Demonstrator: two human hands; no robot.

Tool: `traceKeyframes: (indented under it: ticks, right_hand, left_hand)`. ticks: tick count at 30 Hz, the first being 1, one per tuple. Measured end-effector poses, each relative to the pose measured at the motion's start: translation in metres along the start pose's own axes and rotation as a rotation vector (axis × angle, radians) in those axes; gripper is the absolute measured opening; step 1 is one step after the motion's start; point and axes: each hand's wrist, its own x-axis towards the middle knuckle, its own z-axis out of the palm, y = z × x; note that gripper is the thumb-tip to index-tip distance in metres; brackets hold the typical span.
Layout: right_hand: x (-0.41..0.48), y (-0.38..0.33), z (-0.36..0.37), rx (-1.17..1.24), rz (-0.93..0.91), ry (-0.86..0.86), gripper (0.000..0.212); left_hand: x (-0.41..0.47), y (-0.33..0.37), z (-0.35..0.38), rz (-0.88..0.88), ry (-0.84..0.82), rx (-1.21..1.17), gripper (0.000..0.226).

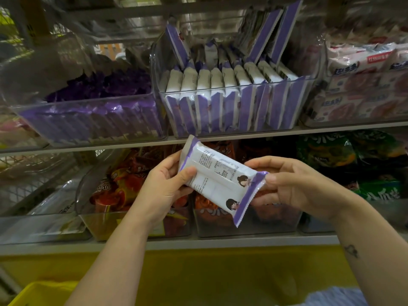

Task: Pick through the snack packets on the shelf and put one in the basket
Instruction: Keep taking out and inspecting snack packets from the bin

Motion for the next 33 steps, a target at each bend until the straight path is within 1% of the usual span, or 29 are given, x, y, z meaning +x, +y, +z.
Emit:
traceKeyframes:
  ticks: [1, 4, 7, 10, 13, 14, 16, 19, 22, 26, 30, 33]
  right_hand:
    - [0.0, 0.0, 0.001, -0.01, 0.028, -0.052, 0.036]
    - [0.005, 0.006, 0.011, -0.085, 0.089, -0.087, 0.032]
    - [0.011, 0.014, 0.021, -0.108, 0.151, -0.091, 0.034]
    - [0.014, 0.013, 0.022, -0.096, 0.105, -0.016, 0.038]
    - [0.015, 0.011, 0.02, -0.078, 0.061, 0.088, 0.043]
    - [0.016, 0.012, 0.022, -0.097, 0.054, 0.106, 0.043]
    - [0.016, 0.016, 0.025, -0.208, 0.04, 0.146, 0.042]
    - [0.017, 0.021, 0.028, -0.343, 0.024, 0.193, 0.041]
    - [0.017, 0.022, 0.028, -0.388, 0.023, 0.192, 0.041]
    - [0.017, 0.021, 0.03, -0.413, 0.047, 0.15, 0.048]
    - [0.015, 0.019, 0.03, -0.408, 0.067, 0.135, 0.051]
    - [0.014, 0.017, 0.03, -0.433, 0.079, 0.123, 0.052]
  left_hand:
    - [-0.001, 0.001, 0.001, 0.012, -0.016, 0.015, 0.048]
    - [-0.002, 0.002, 0.008, 0.043, -0.022, 0.107, 0.052]
    - [-0.002, 0.0, 0.017, 0.127, 0.061, 0.185, 0.045]
    - [-0.001, -0.004, 0.026, 0.177, 0.158, 0.236, 0.04]
    - [-0.005, -0.008, 0.036, 0.173, 0.145, 0.346, 0.041]
    - [-0.007, -0.009, 0.04, 0.145, 0.114, 0.355, 0.043]
    - [-0.011, -0.013, 0.046, 0.088, 0.037, 0.4, 0.052]
    - [-0.015, -0.016, 0.05, 0.041, -0.039, 0.495, 0.082]
    - [-0.016, -0.014, 0.052, 0.003, -0.065, 0.481, 0.098]
    - [-0.016, -0.013, 0.051, -0.005, -0.05, 0.459, 0.105]
    - [-0.011, -0.016, 0.047, -0.023, 0.002, 0.373, 0.1]
    - [-0.008, -0.017, 0.044, -0.05, 0.058, 0.236, 0.081]
